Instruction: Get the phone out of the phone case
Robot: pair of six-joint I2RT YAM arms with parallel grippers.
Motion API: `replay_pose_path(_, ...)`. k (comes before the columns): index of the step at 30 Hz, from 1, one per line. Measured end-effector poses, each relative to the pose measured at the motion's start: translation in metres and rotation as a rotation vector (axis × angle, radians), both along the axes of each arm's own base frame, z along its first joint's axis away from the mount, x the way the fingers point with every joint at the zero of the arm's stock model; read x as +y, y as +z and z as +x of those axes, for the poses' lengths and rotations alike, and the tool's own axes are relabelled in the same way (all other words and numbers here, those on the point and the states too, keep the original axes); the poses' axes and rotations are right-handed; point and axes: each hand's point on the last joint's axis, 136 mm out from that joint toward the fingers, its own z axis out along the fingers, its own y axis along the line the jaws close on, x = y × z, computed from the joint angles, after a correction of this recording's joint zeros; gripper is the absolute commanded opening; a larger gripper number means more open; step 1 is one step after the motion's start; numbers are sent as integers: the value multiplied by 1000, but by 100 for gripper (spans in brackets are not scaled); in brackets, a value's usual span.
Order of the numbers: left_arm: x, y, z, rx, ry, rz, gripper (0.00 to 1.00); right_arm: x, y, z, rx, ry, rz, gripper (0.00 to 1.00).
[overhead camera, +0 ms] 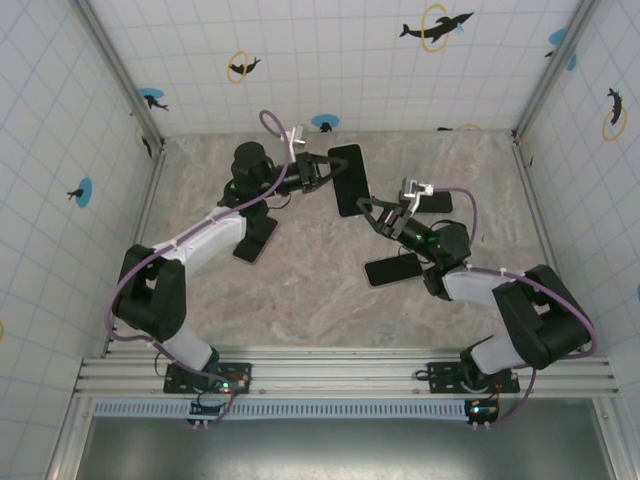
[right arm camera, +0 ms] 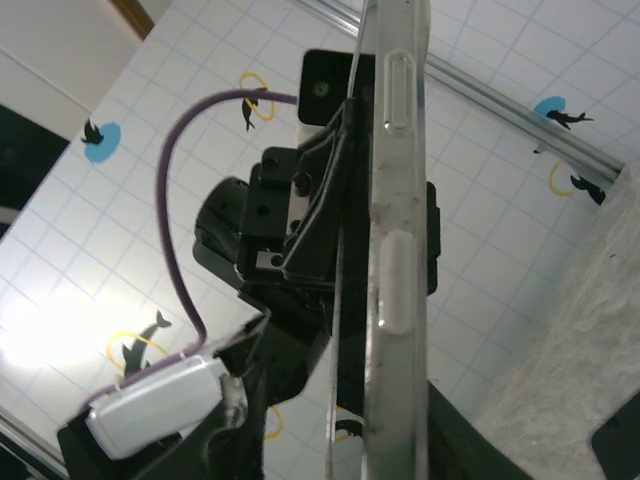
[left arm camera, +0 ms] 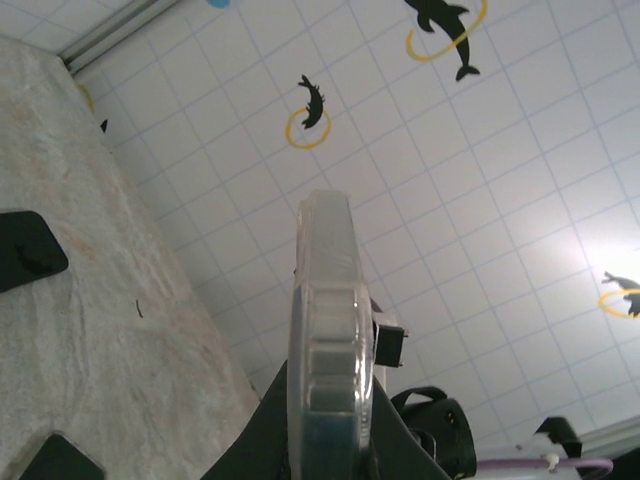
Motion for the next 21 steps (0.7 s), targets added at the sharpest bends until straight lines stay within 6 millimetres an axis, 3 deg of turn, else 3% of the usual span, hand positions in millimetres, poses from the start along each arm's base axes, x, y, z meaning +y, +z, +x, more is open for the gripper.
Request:
replay_pose_path(5,6,-5,11,55,96,-37,3,-4,-4,-3,-46,-82,-49,47)
replay_pose_path(11,12,3,21,71,206,-86,4,4,-6,-9,-103,-143,-96,38)
replay_pose_path(21,10,4,29,91,302,-112,5,10,-4,-12,-165,-162,-113,31)
